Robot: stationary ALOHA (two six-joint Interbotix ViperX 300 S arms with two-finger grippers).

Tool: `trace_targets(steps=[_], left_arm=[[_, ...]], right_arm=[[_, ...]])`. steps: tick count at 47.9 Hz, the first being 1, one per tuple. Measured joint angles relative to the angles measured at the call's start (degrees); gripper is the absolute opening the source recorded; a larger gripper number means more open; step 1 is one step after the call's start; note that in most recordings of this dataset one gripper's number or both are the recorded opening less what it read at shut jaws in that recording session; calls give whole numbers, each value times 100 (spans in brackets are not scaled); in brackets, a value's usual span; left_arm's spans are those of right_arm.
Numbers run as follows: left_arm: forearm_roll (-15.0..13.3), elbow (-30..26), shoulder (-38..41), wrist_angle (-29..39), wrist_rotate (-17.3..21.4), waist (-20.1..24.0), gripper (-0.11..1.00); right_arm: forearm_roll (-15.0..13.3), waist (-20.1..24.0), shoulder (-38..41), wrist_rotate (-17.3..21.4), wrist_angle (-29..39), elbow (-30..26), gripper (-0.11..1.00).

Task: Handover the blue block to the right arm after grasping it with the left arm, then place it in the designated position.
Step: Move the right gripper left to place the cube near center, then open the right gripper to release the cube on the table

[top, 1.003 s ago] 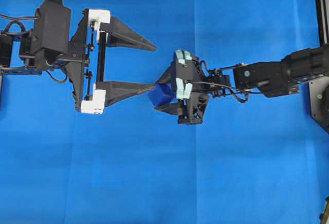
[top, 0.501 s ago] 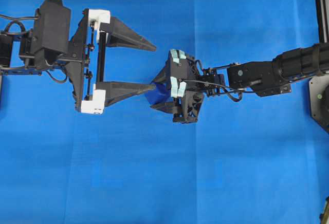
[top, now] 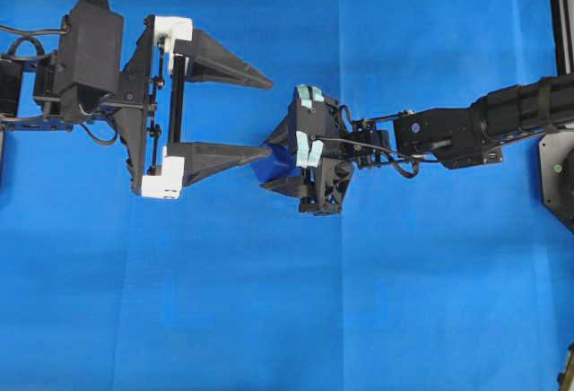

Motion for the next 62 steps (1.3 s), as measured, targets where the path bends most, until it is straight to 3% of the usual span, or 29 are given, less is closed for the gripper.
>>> trace_targets(steps=[2,7,9,18,34,62], left_arm=[[0,-9,0,0,0,0,93],[0,0,0,-9,-9,0,93],[0,-9,0,0,-18,0,93],[0,0,0,0,-9,0,93],[0,0,0,0,0,0,93],[0,-26,0,0,0,0,93]], right_arm=[[9,0,0,-9,0,-9,48],[26,-9,9,0,18,-9,76],[44,-9,26,0,26,-9,81],[70,-18,26,0,123,-9,70],[70,-18,-571,-44,369,97,70],[0,18,-3050,-79,2118,352,70]])
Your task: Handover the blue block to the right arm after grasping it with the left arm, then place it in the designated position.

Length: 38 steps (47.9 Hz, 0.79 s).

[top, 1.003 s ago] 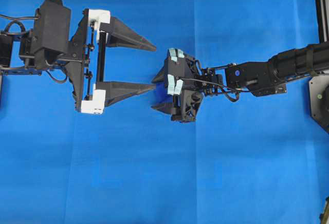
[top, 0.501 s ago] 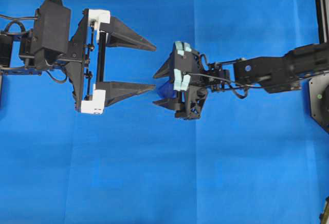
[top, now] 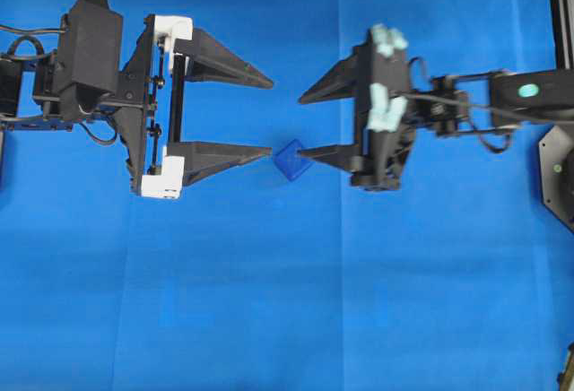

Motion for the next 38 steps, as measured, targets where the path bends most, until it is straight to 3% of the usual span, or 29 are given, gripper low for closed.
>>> trace_targets(steps=[16,38], left_arm=[[0,-9,0,0,0,0,93],[0,-9,0,0,-9,0,93]], right_arm=[[-9,79,-1239,0,905,97,70],[-9,88,-1978,0,1063,281,70]])
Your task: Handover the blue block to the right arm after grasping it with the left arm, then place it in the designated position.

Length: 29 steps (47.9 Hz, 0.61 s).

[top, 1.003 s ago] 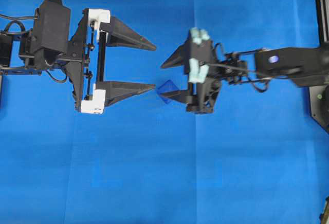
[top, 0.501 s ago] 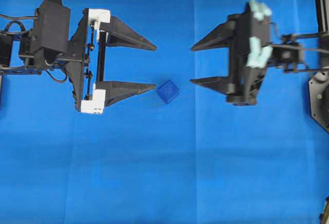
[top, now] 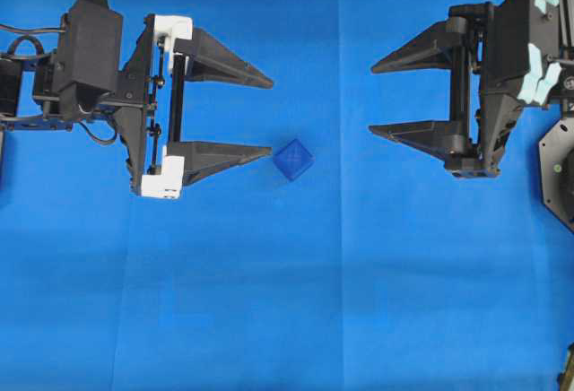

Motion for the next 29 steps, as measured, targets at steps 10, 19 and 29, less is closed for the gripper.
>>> trace_targets(steps=[10,19,29], left_arm=[[0,0,0,0,0,0,93],[0,0,0,0,0,0,93],[0,0,0,0,-9,0,93]], right_arm=[[-26,0,9,0,-79,-9,70],[-132,0,-79,0,-536,88,70],[-211,0,-193,0,-1222,299,70]])
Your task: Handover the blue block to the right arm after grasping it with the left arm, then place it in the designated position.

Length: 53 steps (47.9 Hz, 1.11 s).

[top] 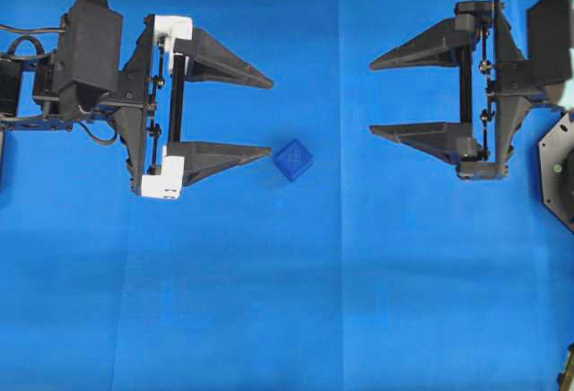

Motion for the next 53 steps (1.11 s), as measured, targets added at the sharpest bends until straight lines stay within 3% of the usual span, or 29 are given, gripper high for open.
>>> trace_targets(steps=[15,53], left_arm=[[0,0,0,0,-9,-9,93],[0,9,0,0,-18,-9,93]], right_arm=[[-9,0,0,0,-624,272,70],[-9,-9,-9,0,-659,272,70]])
